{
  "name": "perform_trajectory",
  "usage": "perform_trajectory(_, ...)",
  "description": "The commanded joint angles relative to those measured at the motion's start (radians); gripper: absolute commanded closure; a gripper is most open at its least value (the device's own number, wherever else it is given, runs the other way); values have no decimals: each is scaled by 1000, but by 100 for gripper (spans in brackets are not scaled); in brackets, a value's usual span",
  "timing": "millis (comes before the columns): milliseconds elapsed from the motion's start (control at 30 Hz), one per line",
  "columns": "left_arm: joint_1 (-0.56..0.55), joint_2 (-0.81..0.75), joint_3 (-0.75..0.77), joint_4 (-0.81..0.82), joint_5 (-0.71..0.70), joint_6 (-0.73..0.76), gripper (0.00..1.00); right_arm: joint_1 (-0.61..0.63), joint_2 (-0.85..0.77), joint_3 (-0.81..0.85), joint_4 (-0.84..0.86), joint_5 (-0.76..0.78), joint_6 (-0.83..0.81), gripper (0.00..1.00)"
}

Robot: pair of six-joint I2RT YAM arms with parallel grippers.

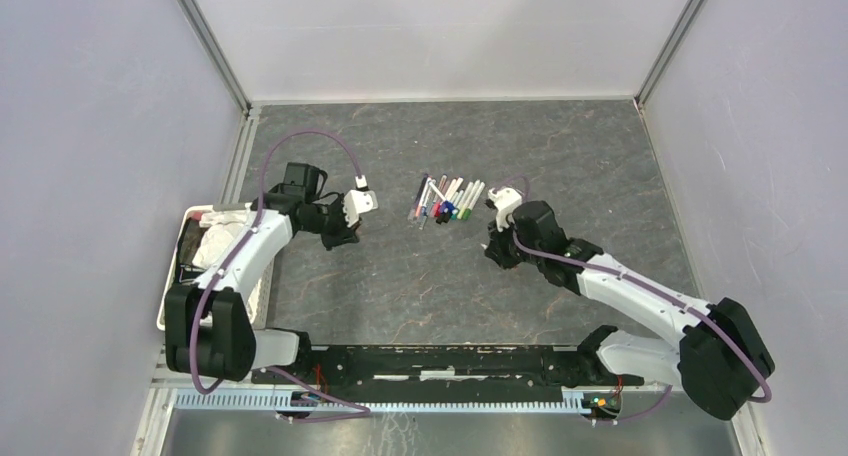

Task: Open the pen caps
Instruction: Place the pen cap at the center of the board, then place the pen at the center of the board.

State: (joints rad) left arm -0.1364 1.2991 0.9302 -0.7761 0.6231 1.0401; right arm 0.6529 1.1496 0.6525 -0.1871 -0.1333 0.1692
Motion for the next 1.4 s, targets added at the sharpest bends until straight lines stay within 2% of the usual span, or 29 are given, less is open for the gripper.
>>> perform_trajectory(0,-22,20,-69,279,4,-216,95,-3,-50,-125,135,361,84,100)
perform_trajectory(133,-49,69,-113,365,-57,-248,92,-3,-65,-208,239,424,116,100)
perform_trajectory(367,-98,129,-166,437,-115,-266,83,-3,14,-254,389,444,161,100)
perform_trajectory(533,-137,110,-195,426,-122,-265,67,2,84,-267,474,447,203,100)
perform_trajectory(767,-164,115,-189,401,-115,-280,58,28,173,-262,518,487,237,100)
perform_trajectory(900,-164,122,-147,352,-98,-282,44,56,204,-251,519,516,243,100)
perform_trajectory(933,-164,120,-131,339,-94,-290,35,60,211,-248,519,517,246,97)
perform_trajectory(1067,-146,121,-24,281,-75,-367,30,67,230,-256,517,521,263,90)
perform_trajectory(1100,-138,120,7,258,-52,-375,12,67,233,-260,517,520,268,84)
perform_trajectory(1133,-131,117,38,228,-34,-388,7,67,239,-265,517,517,273,81)
perform_trajectory(1367,-114,66,162,149,-9,-455,4,67,233,-283,484,501,304,61)
